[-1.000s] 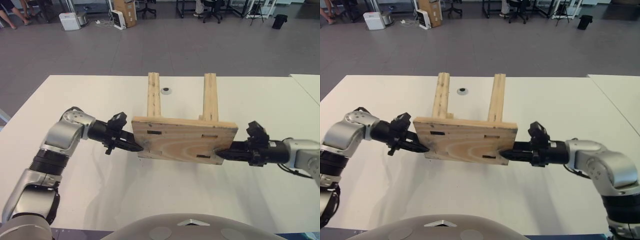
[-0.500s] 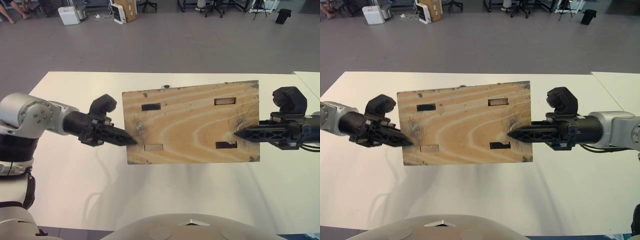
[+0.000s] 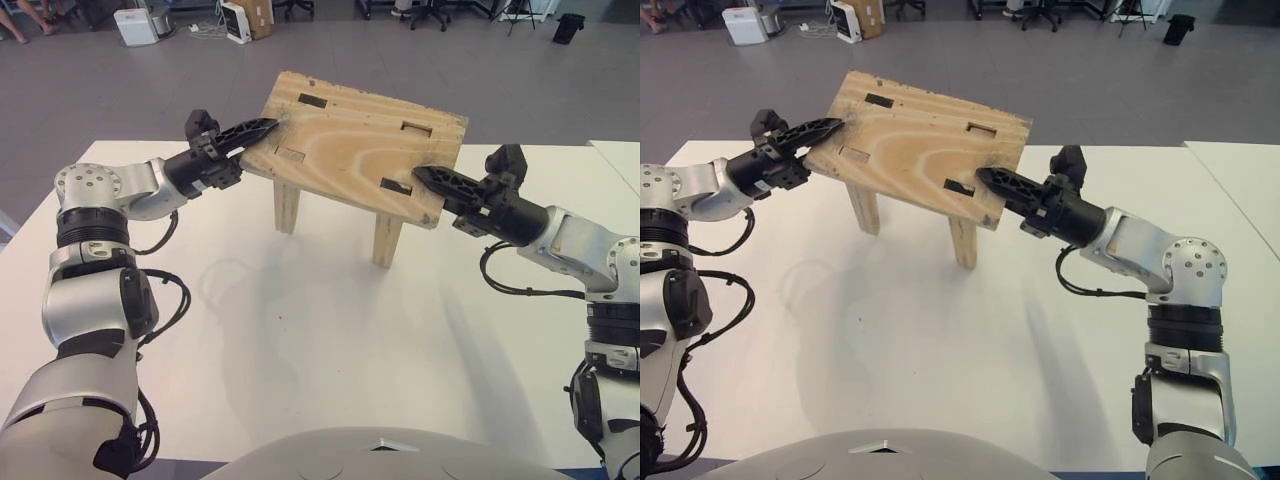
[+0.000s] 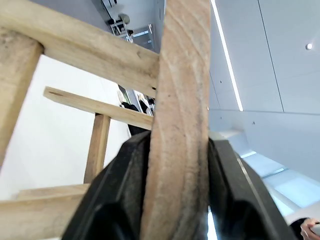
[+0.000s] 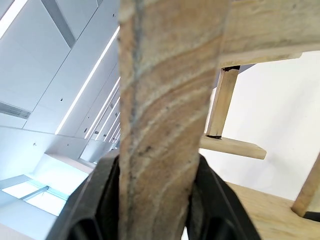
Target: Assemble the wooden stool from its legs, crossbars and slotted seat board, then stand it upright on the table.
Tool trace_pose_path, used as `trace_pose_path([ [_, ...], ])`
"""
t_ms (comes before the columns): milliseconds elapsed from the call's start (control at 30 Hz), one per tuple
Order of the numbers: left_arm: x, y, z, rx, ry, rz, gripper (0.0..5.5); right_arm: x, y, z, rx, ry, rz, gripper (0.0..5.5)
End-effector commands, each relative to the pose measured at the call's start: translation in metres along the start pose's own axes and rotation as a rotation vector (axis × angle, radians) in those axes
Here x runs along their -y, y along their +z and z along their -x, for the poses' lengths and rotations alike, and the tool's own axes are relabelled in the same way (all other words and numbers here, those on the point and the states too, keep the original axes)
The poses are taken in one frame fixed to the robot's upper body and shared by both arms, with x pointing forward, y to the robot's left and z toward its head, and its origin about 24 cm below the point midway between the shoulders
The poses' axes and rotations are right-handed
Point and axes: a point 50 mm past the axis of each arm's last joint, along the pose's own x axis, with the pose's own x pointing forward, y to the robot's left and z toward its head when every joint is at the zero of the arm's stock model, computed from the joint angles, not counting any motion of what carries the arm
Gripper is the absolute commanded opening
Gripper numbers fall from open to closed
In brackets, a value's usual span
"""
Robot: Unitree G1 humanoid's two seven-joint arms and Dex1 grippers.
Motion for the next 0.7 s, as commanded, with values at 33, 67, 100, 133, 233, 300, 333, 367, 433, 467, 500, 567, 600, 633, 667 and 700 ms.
trace_pose_path([
  [33, -0.018, -0.033, -0.064, 0.037, 0.04, 0.055, 1.42, 0.052, 0.02, 0.003, 0.14, -0.698, -0.084, 1.4],
  [67, -0.021, -0.034, -0.066, 0.077, 0.101, 0.034, 1.42, 0.055, 0.022, 0.005, 0.146, -0.724, -0.083, 1.4],
  [100, -0.02, -0.035, -0.068, 0.107, 0.141, 0.014, 1.42, 0.057, 0.022, 0.005, 0.144, -0.728, -0.092, 1.4],
  [133, -0.018, -0.037, -0.071, 0.139, 0.173, 0.005, 1.42, 0.059, 0.02, 0.006, 0.142, -0.731, -0.108, 1.84],
  [233, -0.012, -0.042, -0.074, 0.193, 0.225, -0.003, 1.69, 0.066, 0.015, 0.008, 0.144, -0.754, -0.152, 2.31],
  [300, -0.007, -0.046, -0.076, 0.213, 0.256, -0.012, 2.11, 0.074, 0.016, 0.015, 0.167, -0.807, -0.176, 2.79],
  [333, -0.005, -0.048, -0.075, 0.222, 0.275, -0.021, 2.17, 0.076, 0.02, 0.02, 0.188, -0.828, -0.183, 2.88],
  [367, -0.003, -0.047, -0.073, 0.258, 0.294, -0.002, 2.42, 0.078, 0.024, 0.023, 0.21, -0.845, -0.189, 3.17],
  [433, 0.002, -0.043, -0.068, 0.282, 0.309, -0.037, 2.78, 0.076, 0.03, 0.028, 0.232, -0.855, -0.166, 3.44],
  [467, 0.006, -0.038, -0.066, 0.284, 0.308, -0.079, 2.78, 0.072, 0.033, 0.028, 0.231, -0.837, -0.141, 3.44],
  [500, 0.01, -0.033, -0.064, 0.288, 0.303, -0.115, 2.78, 0.068, 0.036, 0.028, 0.233, -0.816, -0.121, 3.44],
  [567, 0.022, -0.018, -0.056, 0.31, 0.274, -0.23, 2.78, 0.048, 0.043, 0.023, 0.237, -0.695, -0.061, 3.44],
  [600, 0.028, -0.011, -0.052, 0.333, 0.257, -0.29, 2.78, 0.032, 0.05, 0.019, 0.26, -0.612, -0.022, 3.44],
  [633, 0.032, -0.006, -0.05, 0.357, 0.258, -0.345, 2.78, 0.018, 0.054, 0.016, 0.269, -0.546, 0.024, 3.44],
  [667, 0.038, -0.005, -0.051, 0.36, 0.232, -0.382, 2.78, 0.002, 0.057, 0.013, 0.284, -0.482, 0.059, 3.44],
  [700, 0.046, -0.005, -0.054, 0.36, 0.193, -0.432, 2.78, -0.015, 0.062, 0.01, 0.309, -0.426, 0.105, 3.44],
])
